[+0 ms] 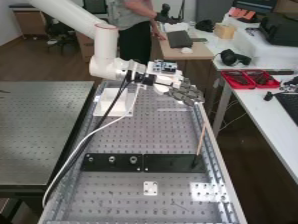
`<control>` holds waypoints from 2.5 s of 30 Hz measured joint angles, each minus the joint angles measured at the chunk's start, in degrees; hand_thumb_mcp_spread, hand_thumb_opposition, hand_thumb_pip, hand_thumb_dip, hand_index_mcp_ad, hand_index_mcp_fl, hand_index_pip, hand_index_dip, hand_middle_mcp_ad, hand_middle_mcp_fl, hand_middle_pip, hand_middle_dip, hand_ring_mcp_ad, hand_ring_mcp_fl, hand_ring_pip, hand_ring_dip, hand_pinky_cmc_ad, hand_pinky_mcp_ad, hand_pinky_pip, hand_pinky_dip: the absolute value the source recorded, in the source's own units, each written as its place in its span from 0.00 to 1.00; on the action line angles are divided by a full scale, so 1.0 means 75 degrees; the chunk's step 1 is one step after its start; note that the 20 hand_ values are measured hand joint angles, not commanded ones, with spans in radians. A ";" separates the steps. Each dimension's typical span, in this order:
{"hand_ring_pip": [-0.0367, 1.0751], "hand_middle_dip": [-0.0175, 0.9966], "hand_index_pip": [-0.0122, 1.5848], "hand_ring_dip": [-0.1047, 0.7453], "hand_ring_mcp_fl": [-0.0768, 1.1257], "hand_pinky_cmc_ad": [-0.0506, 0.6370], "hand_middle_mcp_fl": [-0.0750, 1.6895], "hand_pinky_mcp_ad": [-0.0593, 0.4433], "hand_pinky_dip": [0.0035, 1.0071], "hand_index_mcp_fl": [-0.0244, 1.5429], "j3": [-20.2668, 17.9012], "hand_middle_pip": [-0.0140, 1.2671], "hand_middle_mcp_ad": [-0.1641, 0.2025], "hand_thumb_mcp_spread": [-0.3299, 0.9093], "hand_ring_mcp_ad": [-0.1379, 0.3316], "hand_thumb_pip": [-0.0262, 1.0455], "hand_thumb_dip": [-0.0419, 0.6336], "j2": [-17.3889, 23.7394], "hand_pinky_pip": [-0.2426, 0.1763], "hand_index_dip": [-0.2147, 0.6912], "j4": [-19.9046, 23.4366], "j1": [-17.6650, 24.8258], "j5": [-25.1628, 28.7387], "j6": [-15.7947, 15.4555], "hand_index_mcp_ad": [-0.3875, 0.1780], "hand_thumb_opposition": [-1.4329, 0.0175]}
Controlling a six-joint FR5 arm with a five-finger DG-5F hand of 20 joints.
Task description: Grab the pcb board and place it in the clear container
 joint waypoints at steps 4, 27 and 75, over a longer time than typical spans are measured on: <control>0.12 0.16 0.80 0.17 0.06 0.53 0.11 0.51 0.55 0.07 -0.0005 0.11 0.66 0.57 0.74 0.66 0.41 -0.0002 0.43 0.17 -0.0028 0.0005 -0.0031 0.0017 0.44 0.40; 0.11 0.17 0.63 0.17 0.06 0.53 0.09 0.54 0.64 0.03 -0.1454 0.11 0.65 0.53 0.74 0.64 0.41 0.2270 0.37 0.17 0.0293 -0.0124 0.0013 -0.0514 0.46 0.43; 0.11 0.17 0.16 0.17 0.06 0.60 0.09 0.68 0.66 0.11 -0.2398 0.11 0.65 0.46 0.71 0.58 0.32 0.5645 0.30 0.34 -0.2043 -0.1544 -0.1252 -0.1537 0.52 0.46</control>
